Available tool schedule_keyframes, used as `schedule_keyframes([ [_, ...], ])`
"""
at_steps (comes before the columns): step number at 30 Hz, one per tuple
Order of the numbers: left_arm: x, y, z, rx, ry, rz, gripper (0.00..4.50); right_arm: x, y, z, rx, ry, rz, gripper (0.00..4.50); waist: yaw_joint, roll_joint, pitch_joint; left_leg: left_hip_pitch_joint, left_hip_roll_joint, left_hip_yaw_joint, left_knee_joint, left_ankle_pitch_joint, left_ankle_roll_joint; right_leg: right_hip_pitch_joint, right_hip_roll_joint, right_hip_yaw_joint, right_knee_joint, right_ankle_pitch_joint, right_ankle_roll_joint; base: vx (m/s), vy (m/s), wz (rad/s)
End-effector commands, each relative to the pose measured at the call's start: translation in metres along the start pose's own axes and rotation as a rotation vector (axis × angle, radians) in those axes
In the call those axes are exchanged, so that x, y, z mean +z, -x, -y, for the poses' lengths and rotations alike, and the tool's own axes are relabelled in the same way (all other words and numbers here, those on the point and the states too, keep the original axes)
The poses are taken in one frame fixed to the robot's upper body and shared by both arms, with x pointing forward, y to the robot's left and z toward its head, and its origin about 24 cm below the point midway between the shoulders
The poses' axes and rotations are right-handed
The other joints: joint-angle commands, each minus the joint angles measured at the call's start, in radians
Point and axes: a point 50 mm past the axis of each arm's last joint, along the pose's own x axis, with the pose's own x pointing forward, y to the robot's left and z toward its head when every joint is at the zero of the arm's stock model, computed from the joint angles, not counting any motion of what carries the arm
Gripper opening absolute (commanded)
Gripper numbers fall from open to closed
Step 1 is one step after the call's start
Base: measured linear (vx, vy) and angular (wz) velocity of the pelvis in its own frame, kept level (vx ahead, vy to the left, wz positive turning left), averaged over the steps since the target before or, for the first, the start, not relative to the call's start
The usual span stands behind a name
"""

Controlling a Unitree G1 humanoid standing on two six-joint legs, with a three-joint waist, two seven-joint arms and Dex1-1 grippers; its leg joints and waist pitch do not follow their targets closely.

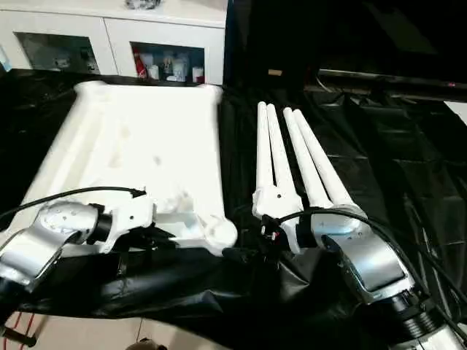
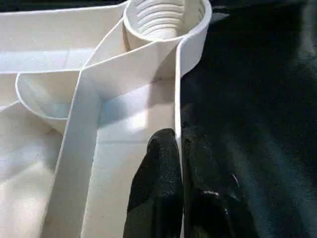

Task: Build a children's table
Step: Move to table

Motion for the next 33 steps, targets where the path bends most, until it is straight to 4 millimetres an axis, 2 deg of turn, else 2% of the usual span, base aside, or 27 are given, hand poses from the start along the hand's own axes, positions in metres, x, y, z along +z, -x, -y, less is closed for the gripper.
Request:
schedule_keyframes([
  [1, 0.006, 0.012, -0.010, 0.101, -0.041, 0.020, 0.00, 0.004, -0.001, 0.002, -0.002, 0.027, -0.003, 4.50, 0.005, 0.004, -0.056, 0.026, 0.047, -0.013, -0.071, -0.188, 0.010, 0.032, -0.070, 0.031, -0.074, -0.011, -0.240, 0.000, 0.000, 0.00],
  [4, 0.003, 0.017, -0.013, 0.134, -0.054, 0.000, 0.00, 0.004, -0.001, 0.003, -0.002, 0.030, -0.004, 4.50, 0.005, 0.004, -0.056, 0.027, 0.047, -0.014, -0.073, -0.194, 0.005, 0.033, -0.070, 0.031, -0.074, -0.014, -0.232, 0.000, 0.000, 0.00],
  [5, 0.002, 0.018, -0.014, 0.145, -0.047, 0.002, 0.00, 0.004, -0.001, 0.003, -0.002, 0.031, -0.005, 4.50, 0.006, -0.004, -0.056, 0.025, 0.047, -0.013, -0.072, -0.188, 0.007, 0.033, -0.072, 0.031, -0.072, -0.017, -0.232, 0.000, 0.000, 0.00],
  [6, 0.002, 0.018, -0.014, 0.145, -0.047, 0.002, 0.00, 0.004, -0.001, 0.003, -0.002, 0.031, -0.005, 4.50, 0.006, -0.001, -0.056, 0.027, 0.047, -0.013, -0.072, -0.183, 0.008, 0.031, -0.071, 0.031, -0.073, -0.017, -0.231, 0.000, 0.000, 0.00],
  [8, 0.000, 0.024, -0.019, 0.179, -0.052, -0.007, 0.00, 0.004, -0.002, 0.005, -0.004, 0.036, -0.007, 4.50, 0.007, -0.004, -0.057, 0.026, 0.047, -0.012, -0.072, -0.174, 0.010, 0.032, -0.072, 0.031, -0.072, -0.006, -0.232, 0.000, 0.000, 0.00],
  [10, -0.004, 0.030, -0.024, 0.206, -0.068, -0.030, 0.00, 0.005, -0.003, 0.006, -0.005, 0.042, -0.009, 4.50, 0.007, -0.002, -0.056, 0.026, 0.046, -0.013, -0.071, -0.172, 0.012, 0.031, -0.070, 0.031, -0.072, 0.000, -0.230, 0.000, 0.000, 0.00],
  [12, -0.004, 0.031, -0.025, 0.208, -0.072, -0.031, 0.00, 0.005, -0.003, 0.006, -0.006, 0.043, -0.009, 4.50, 0.005, -0.004, -0.056, 0.026, 0.046, -0.012, -0.071, -0.174, 0.008, 0.032, -0.070, 0.031, -0.071, 0.006, -0.230, 0.000, 0.000, 0.00],
  [17, -0.007, 0.033, -0.028, 0.235, -0.101, -0.036, 0.00, 0.005, -0.004, 0.006, -0.012, 0.044, -0.007, 4.50, 0.006, 0.001, -0.057, 0.028, 0.046, -0.013, -0.071, -0.170, 0.007, 0.031, -0.069, 0.031, -0.069, 0.041, -0.239, 0.000, 0.000, 0.00],
  [18, -0.006, 0.032, -0.029, 0.240, -0.093, -0.021, 0.45, 0.005, -0.004, 0.007, -0.014, 0.044, -0.007, 4.50, 0.007, -0.001, -0.057, 0.027, 0.047, -0.013, -0.071, -0.175, 0.004, 0.034, -0.071, 0.031, -0.068, 0.040, -0.239, 0.000, 0.000, 0.00],
  [19, -0.005, 0.032, -0.030, 0.246, -0.083, 0.009, 0.45, 0.005, -0.004, 0.007, -0.018, 0.044, -0.006, 4.50, 0.007, 0.003, -0.056, 0.027, 0.046, -0.013, -0.071, -0.177, 0.002, 0.032, -0.072, 0.031, -0.069, 0.035, -0.239, 0.000, 0.000, 0.00],
  [24, 0.000, 0.038, -0.031, 0.243, -0.101, 0.067, 0.89, 0.009, -0.005, 0.009, -0.032, 0.039, 0.016, 4.50, 0.008, 0.004, -0.058, 0.029, 0.047, -0.013, -0.072, -0.195, -0.009, 0.031, -0.072, 0.030, -0.067, 0.036, -0.246, 0.000, 0.000, 0.00],
  [28, 0.005, 0.051, -0.030, 0.253, -0.082, 0.092, 1.12, 0.014, -0.006, 0.011, -0.077, 0.002, 0.041, 4.50, 0.008, 0.004, -0.056, 0.031, 0.047, -0.013, -0.074, -0.199, -0.014, 0.030, -0.069, 0.029, -0.066, 0.029, -0.250, 0.000, 0.000, 0.00],
  [29, 0.006, 0.055, -0.030, 0.263, -0.081, 0.092, 1.30, 0.017, -0.006, 0.013, -0.115, -0.005, 0.045, 4.50, 0.007, 0.009, -0.056, 0.032, 0.046, -0.013, -0.074, -0.203, -0.018, 0.029, -0.069, 0.030, -0.066, 0.025, -0.248, 0.000, 0.000, 0.00],
  [30, 0.007, 0.056, -0.030, 0.266, -0.080, 0.095, 1.30, 0.018, -0.006, 0.014, -0.135, -0.012, 0.044, 4.50, 0.007, 0.013, -0.056, 0.032, 0.046, -0.014, -0.074, -0.205, -0.023, 0.028, -0.068, 0.030, -0.066, 0.020, -0.246, 0.000, 0.000, 0.00],
  [32, 0.013, 0.066, -0.029, 0.304, -0.076, 0.139, 1.56, 0.031, -0.013, 0.030, -0.304, -0.078, 0.063, 4.50, 0.003, 0.010, -0.056, 0.033, 0.043, -0.013, -0.076, -0.196, -0.038, 0.027, -0.066, 0.029, -0.063, 0.017, -0.247, 0.000, 0.000, 0.00],
  [33, 0.015, 0.067, -0.029, 0.310, -0.076, 0.147, 1.67, 0.033, -0.015, 0.033, -0.326, -0.092, 0.072, 4.50, -0.001, 0.011, -0.057, 0.030, 0.041, -0.014, -0.077, -0.194, -0.050, 0.029, -0.066, 0.028, -0.063, 0.005, -0.247, 0.000, 0.000, 0.00],
])
